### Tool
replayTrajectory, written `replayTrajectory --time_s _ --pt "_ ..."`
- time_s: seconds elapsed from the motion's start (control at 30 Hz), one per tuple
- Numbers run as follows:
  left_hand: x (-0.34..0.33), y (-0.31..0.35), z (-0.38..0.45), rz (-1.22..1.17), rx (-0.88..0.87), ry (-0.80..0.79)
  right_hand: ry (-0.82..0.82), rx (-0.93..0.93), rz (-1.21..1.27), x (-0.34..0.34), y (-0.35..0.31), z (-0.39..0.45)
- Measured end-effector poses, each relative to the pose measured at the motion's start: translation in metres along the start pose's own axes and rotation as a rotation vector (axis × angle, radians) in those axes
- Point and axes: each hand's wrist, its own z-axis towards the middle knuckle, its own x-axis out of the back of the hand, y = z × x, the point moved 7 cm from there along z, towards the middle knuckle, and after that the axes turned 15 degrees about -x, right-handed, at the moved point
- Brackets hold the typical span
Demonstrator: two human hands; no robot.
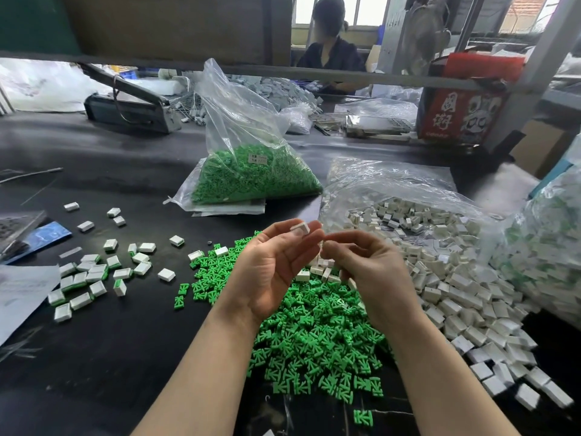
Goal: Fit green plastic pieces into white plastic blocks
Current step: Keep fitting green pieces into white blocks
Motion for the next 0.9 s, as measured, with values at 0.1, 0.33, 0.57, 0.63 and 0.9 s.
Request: replayTrajectory --time_s 0.1,0.33,0.57,0.63,0.9 --pt "0.005 0.002 0.001 0.038 -0.043 0.047 -0.1 -0.103 0.236 -0.002 0.004 0.002" --pt "0.002 0.006 0.001 0.306 -0.147 -0.022 -0.192 -0.165 0.392 -0.005 0.004 0.003" --pt "-0.006 0.005 -0.002 0.405 -0.188 -0.051 -0.169 -0.12 0.35 -0.003 0.0 0.002" --pt "-0.005 0.006 -0.002 0.434 -0.214 -0.048 -0.16 -0.112 0.345 -0.003 0.0 0.003" --pt "-0.006 0.01 -0.004 0.461 -0.253 -0.072 -0.07 -0.042 0.243 0.001 -0.004 0.002"
